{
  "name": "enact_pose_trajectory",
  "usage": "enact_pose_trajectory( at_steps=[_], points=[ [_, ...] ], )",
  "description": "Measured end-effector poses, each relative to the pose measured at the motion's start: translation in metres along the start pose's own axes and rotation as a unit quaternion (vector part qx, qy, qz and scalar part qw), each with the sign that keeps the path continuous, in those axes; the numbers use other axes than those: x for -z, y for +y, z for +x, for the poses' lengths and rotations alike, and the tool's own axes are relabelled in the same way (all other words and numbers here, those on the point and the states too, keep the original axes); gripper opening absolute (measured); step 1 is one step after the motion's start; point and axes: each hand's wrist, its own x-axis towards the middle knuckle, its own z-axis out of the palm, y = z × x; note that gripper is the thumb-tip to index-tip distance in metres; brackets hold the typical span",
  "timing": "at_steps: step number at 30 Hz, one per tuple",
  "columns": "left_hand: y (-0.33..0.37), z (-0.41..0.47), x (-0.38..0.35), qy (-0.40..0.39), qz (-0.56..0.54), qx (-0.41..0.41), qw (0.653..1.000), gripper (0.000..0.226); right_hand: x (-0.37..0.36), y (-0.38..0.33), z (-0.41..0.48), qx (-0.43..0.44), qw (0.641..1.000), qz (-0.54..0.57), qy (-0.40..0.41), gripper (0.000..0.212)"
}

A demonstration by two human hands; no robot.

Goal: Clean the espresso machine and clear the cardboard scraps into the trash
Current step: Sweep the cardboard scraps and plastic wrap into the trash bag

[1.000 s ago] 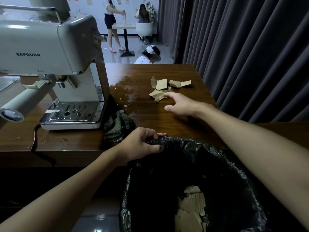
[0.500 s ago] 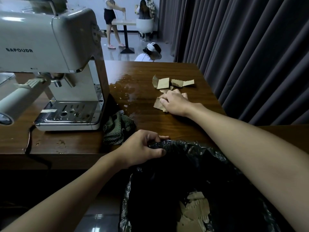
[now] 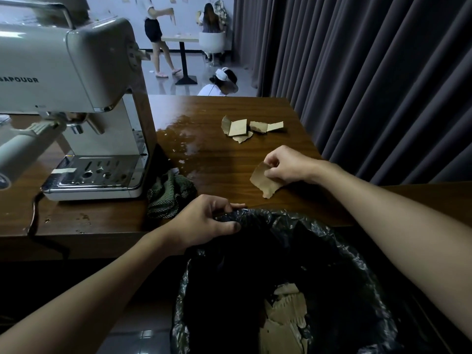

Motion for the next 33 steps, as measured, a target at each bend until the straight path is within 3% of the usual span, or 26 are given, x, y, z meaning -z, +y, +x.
enact_pose_trajectory(
  at_steps=[3,5,7,9,10,13,16,22,27,33],
  points=[
    [0.001,0.000,-0.001,0.003,-0.006,0.004,1.000,0.041,0.024,-0.001,-0.023,0.022,0.990,0.117,-0.076,0.010],
    [0.003,0.000,-0.001,0.000,-0.002,0.006,1.000,0.037,0.038,-0.005,-0.036,0.051,0.965,0.182,-0.181,0.024],
    [0.002,0.001,-0.002,-0.010,-0.009,0.012,1.000,0.024,0.043,-0.010,-0.043,0.081,0.936,0.161,-0.303,0.038],
    [0.002,0.001,-0.001,-0.013,-0.013,0.007,1.000,0.022,0.041,-0.014,-0.039,0.091,0.918,0.159,-0.353,0.039],
    [0.002,0.000,-0.001,-0.008,-0.007,0.003,1.000,0.025,0.038,-0.016,-0.033,0.087,0.927,0.174,-0.322,0.036],
    [0.002,0.000,-0.001,-0.001,0.000,-0.006,1.000,0.037,0.020,-0.017,-0.001,0.063,0.969,0.213,-0.104,0.029],
    [0.002,0.000,0.000,-0.011,0.008,-0.011,1.000,0.034,0.001,-0.017,0.038,0.044,0.996,0.072,0.006,0.044],
    [-0.005,0.005,0.000,-0.004,0.027,-0.023,0.999,0.022,-0.020,-0.024,0.104,0.031,0.997,-0.043,0.060,0.068],
    [-0.007,0.004,-0.001,-0.011,0.009,-0.040,0.999,0.020,-0.029,-0.012,0.132,0.008,0.989,-0.142,0.036,0.063],
    [-0.005,0.002,-0.001,-0.012,0.001,-0.047,0.999,0.019,-0.030,-0.010,0.105,0.062,0.975,-0.201,0.066,0.056]
  ],
)
